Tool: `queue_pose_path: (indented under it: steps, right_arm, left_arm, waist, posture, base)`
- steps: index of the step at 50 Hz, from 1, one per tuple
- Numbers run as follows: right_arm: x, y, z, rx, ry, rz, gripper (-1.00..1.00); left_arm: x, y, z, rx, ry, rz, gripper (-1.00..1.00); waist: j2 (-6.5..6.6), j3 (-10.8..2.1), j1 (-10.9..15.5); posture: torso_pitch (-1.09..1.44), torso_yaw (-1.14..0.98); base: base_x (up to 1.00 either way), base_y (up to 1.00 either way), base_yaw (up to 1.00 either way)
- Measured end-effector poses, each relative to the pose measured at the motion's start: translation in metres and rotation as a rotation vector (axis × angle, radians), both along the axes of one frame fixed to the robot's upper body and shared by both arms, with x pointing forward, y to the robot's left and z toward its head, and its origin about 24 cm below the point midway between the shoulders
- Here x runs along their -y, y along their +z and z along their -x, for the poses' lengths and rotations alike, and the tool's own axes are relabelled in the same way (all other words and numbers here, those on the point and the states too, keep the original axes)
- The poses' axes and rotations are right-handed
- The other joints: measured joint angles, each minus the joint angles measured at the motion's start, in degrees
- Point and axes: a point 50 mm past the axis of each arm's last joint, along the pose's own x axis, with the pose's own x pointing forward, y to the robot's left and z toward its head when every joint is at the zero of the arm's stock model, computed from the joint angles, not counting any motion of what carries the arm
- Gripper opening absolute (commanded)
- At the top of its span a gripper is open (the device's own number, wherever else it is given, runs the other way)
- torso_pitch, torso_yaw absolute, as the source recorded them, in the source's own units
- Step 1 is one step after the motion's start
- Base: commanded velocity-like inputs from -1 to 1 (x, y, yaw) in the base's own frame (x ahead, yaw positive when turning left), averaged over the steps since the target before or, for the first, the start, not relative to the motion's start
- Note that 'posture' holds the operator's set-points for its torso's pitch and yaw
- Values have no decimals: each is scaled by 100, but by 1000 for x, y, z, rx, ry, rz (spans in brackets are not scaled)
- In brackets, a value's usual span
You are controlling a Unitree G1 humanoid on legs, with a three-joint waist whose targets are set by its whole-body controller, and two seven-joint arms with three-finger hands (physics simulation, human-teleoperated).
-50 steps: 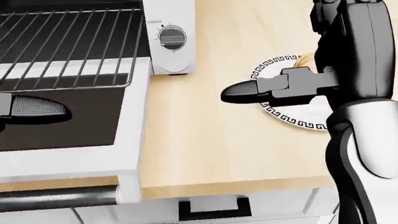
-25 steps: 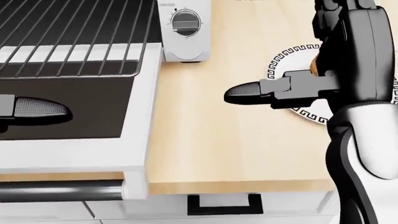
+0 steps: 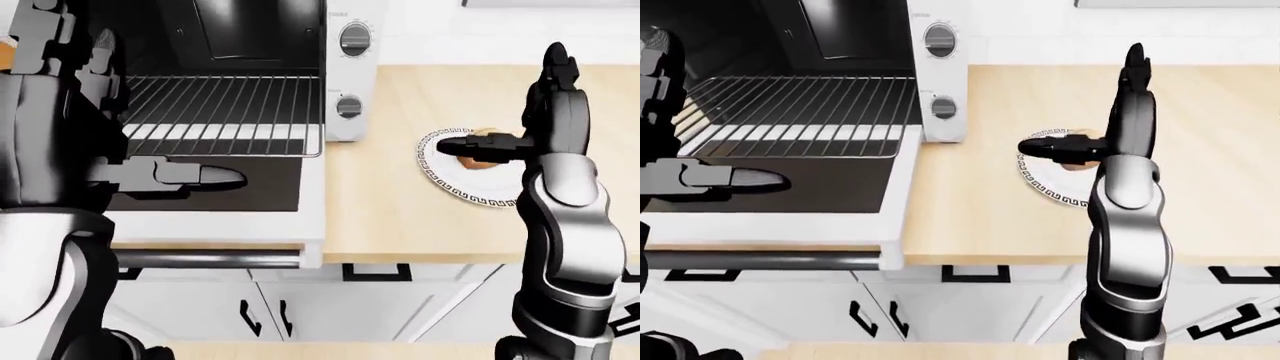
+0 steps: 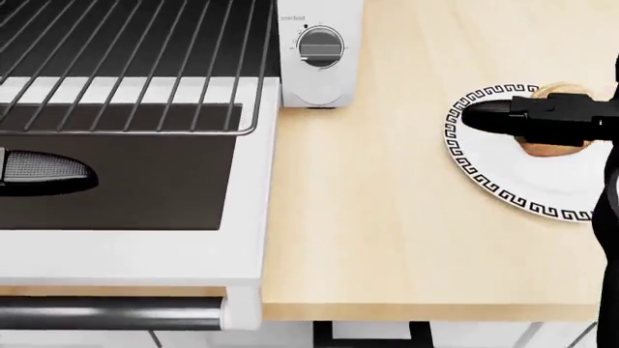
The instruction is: Place the bread on the rack of the toaster oven.
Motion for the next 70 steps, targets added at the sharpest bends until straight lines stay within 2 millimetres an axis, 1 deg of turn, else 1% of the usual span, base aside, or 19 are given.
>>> queue_pose_path:
  steps: [3, 12, 19, 25, 26, 32, 35, 42, 58, 63, 70]
  right_arm:
    - [6, -2, -3, -29, -44, 9, 100]
    - [29, -9, -1, -76, -170, 4, 100]
    - [34, -15, -8, -131, -231, 48, 100]
    - [40, -21, -15, -160, -267, 39, 100]
    - [42, -24, -13, -163, -267, 41, 100]
    - [42, -29, -16, -185, -244, 37, 100]
    - [43, -33, -25, -198, -239, 35, 100]
    - [43, -47, -36, -234, -225, 43, 100]
    - [33, -43, -70, -237, -186, 64, 100]
    - [35, -51, -74, -253, -192, 63, 100]
    - [38, -58, -71, -283, -211, 66, 100]
  left_arm:
    - [0, 0, 0, 3, -2, -1, 100]
    - [-1, -1, 2, 3, 4, 4, 100]
    - [-1, -2, 3, 2, 0, 1, 100]
    - [-1, -3, 2, -2, -1, 1, 100]
    - [-1, -2, 2, 0, -3, 0, 100]
    - [-3, -1, 2, 3, 8, -1, 100]
    - [-1, -1, 1, 0, 4, -4, 100]
    - [-3, -3, 1, -5, 10, -3, 100]
    - [-1, -5, 1, -9, 4, -8, 100]
    - [-2, -5, 1, -9, 8, -6, 100]
    - [-3, -7, 2, -10, 10, -5, 100]
  waist:
    - [-6, -1, 4]
    - [-13, 11, 13]
    - [-1, 16, 11]
    - [-9, 8, 11]
    - [-11, 6, 24]
    - [-1, 10, 10]
    - [0, -1, 1]
    - [7, 0, -1]
    - [18, -23, 4]
    - [11, -28, 12]
    - [16, -16, 16]
  posture:
    - [0, 0]
    - [0, 0]
    - [0, 0]
    - [0, 0]
    - [0, 0]
    - [0, 0]
    - [0, 0]
    - [0, 0]
    - [0, 0]
    - [0, 0]
    - [0, 0]
  base:
    - [0, 0, 0]
    - [0, 0, 0]
    - [0, 0, 0]
    - [0, 0, 0]
    - [0, 0, 0]
    - [0, 0, 0]
    - [0, 0, 0]
    - [0, 0, 0]
    - [0, 0, 0]
    - [0, 0, 0]
    - [0, 0, 0]
